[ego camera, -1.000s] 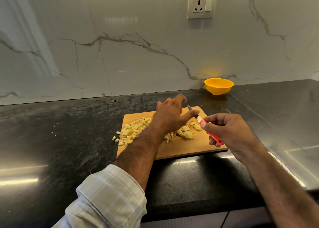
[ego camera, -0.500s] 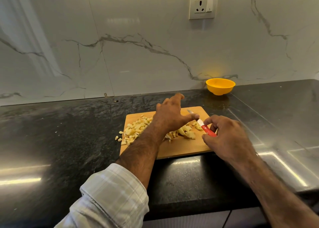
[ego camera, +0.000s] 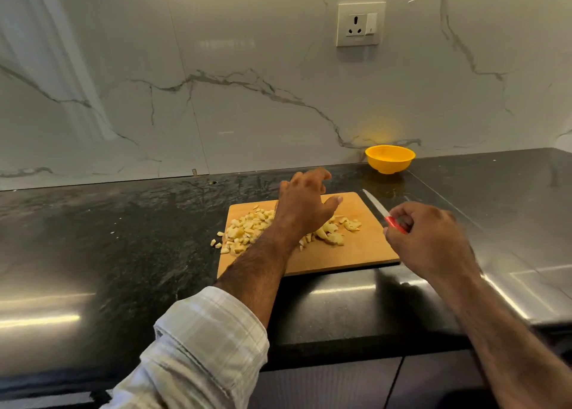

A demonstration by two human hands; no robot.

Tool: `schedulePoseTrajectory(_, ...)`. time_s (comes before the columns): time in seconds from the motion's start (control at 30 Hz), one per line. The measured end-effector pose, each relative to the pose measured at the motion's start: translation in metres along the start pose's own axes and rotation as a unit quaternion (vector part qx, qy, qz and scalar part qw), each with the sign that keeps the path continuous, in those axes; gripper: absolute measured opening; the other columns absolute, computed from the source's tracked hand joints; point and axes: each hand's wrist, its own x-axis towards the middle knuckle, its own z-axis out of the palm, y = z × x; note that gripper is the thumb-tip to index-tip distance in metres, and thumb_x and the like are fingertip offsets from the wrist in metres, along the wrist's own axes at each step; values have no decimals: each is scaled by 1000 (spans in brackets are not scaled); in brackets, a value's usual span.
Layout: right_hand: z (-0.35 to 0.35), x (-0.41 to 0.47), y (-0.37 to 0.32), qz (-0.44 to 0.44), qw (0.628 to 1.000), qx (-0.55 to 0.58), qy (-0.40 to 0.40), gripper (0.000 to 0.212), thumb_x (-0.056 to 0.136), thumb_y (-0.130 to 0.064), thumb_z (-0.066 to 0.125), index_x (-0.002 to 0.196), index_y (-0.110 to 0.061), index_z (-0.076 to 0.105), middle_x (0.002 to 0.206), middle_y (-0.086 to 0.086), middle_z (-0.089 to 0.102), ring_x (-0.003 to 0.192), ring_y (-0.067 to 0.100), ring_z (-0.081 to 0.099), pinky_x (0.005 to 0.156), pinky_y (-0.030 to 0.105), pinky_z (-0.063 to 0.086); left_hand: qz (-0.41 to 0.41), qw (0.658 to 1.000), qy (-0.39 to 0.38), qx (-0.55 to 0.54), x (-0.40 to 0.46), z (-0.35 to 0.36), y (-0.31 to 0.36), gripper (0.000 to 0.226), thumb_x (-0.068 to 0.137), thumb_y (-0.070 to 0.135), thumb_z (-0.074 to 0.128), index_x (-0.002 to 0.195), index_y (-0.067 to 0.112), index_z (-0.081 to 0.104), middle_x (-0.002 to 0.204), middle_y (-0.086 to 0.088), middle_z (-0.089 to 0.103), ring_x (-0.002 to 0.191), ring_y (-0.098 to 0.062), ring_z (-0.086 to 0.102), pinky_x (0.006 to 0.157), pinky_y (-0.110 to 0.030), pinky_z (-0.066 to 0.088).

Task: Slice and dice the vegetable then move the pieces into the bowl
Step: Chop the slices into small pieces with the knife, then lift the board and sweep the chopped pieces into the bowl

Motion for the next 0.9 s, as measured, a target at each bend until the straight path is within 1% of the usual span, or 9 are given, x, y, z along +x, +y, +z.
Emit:
schedulePoseTrajectory(0.07,-5,0,11,9,998,-66,-1,26,88,-33,72,112,-25,69,98,1,71,85,23,60,73,37,52,7,1000,-10,-6,-4,2,7,43,94,52,70,129,28,62,103,12,63,105,-14,56,98,-47,45)
schedulePoseTrajectory(0.17,-11,1,29,59,990,-122,-31,21,87,-32,67,105,-22,67,97,4,67,84,24,57,71,36,47,34,998,-55,26,-10,7,23,38,94,52,70,124,29,64,105,12,65,106,-15,57,99,-50,47)
schedulePoseTrajectory(0.23,-14,-2,35,79,986,-139,-49,19,86,-34,65,102,-23,65,96,3,65,84,23,57,70,37,48,48,995,-77,42,-13,11,36,36,94,53,69,121,29,64,108,11,66,107,-15,56,100,-50,47)
schedulePoseTrajectory(0.4,-21,-11,41,96,981,-161,-55,17,83,-31,65,97,-21,62,95,4,63,84,26,55,69,37,46,82,990,-93,73,-19,23,65,36,94,54,67,120,29,66,116,7,67,113,-19,57,101,-50,44)
schedulePoseTrajectory(0.47,-22,-13,45,107,979,-163,-57,19,81,-32,65,97,-22,63,94,4,63,83,27,57,70,38,49,95,987,-96,85,-19,27,74,36,94,56,66,118,30,66,117,7,67,114,-19,57,100,-51,45)
schedulePoseTrajectory(0.57,-25,-15,48,113,975,-178,-74,22,83,-38,64,100,-25,63,93,2,62,84,25,60,72,41,55,106,986,-94,93,-18,32,82,35,94,58,65,116,31,67,116,8,67,113,-19,57,99,-51,45)
schedulePoseTrajectory(0.73,-30,-10,42,117,968,-202,-91,25,86,-42,66,104,-24,64,93,3,62,83,26,62,70,39,53,97,990,-70,78,-21,26,74,33,94,57,66,114,31,68,115,9,67,112,-17,57,100,-50,45)
schedulePoseTrajectory(0.83,-31,-5,34,91,973,-204,-57,29,87,-45,66,106,-23,65,93,5,63,81,26,60,69,40,54,89,993,-47,63,-27,12,58,32,95,55,67,115,29,69,114,9,68,110,-15,59,100,-50,45)
schedulePoseTrajectory(0.9,-30,-1,24,60,979,-194,-35,28,91,-46,65,105,-22,67,92,6,64,79,26,59,67,37,50,73,995,-31,55,-31,-3,42,32,95,54,68,114,29,70,111,10,69,106,-13,60,98,-48,46)
